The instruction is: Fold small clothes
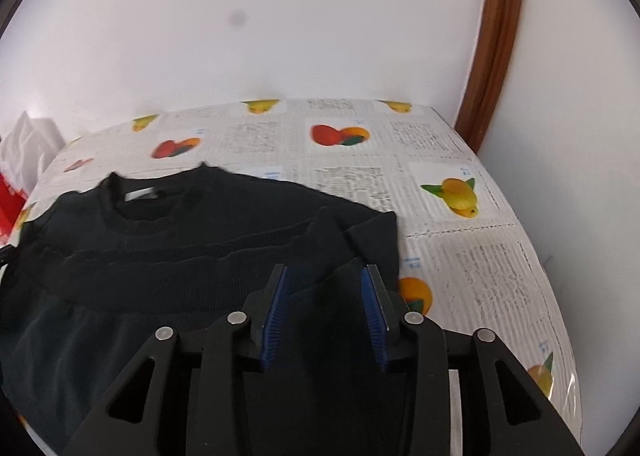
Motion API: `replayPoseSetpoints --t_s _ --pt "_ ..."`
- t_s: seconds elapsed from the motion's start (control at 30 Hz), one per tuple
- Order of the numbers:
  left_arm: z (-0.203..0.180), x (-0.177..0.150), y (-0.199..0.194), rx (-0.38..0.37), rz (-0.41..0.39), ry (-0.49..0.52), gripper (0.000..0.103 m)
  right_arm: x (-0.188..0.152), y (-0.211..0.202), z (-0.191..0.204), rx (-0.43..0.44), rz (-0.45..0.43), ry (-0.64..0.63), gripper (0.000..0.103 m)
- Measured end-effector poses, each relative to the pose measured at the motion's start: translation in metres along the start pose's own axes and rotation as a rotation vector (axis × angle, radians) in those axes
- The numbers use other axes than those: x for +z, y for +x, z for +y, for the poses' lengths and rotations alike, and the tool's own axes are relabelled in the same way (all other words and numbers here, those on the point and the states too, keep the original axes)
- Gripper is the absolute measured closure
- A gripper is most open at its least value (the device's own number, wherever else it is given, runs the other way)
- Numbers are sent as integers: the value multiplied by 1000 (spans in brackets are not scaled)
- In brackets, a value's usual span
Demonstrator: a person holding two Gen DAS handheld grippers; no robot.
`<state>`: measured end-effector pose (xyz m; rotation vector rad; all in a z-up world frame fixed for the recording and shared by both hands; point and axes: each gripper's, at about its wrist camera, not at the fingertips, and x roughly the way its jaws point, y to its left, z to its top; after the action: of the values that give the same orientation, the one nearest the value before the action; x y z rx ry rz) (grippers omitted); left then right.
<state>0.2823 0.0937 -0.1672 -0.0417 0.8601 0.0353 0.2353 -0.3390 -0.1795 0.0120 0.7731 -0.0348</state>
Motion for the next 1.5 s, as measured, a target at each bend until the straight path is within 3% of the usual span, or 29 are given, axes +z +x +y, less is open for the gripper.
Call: replayPoseSetpoints --t_s 0.1,0.23,0.5,0.67,0.8,1.0,1.17,1.2,1.23,1.27,1.33,1.5 --pt "9 -10 -13 -5 1 -20 70 -7 -15 22 30 -7 -24 57" --pt "28 -30 -35 -7 -2 -58 68 -23 -34 67 81 -15 -74 53" --pt "89 -85 -77 -13 17 -175 45 -82 -71 220 319 39 -277 47" --pt "122 -110 -95 -14 28 -221 41 -135 -107 317 399 17 -491 42" --pt "143 -123 -103 -15 21 -250 37 -166 -125 363 447 6 -581 38" --pt "156 -132 -103 -64 19 -263 37 -198 -120 405 372 14 -669 36" --pt "159 -131 -101 -90 11 -253 37 -193 -113 411 323 -10 -635 35" --pt "159 -131 -100 -93 10 -253 37 -190 -111 413 312 -14 -626 37" --pt "159 -131 -99 -100 10 -254 37 -189 -110 414 295 -28 -627 47" --pt "159 -131 -99 -104 9 -254 37 -188 -110 417 269 -52 -638 66" --pt "158 -130 -99 -111 4 -253 37 -187 -111 419 241 -86 -652 86" --pt "146 -126 -99 -126 1 -233 37 -157 -128 383 355 -114 -466 93"
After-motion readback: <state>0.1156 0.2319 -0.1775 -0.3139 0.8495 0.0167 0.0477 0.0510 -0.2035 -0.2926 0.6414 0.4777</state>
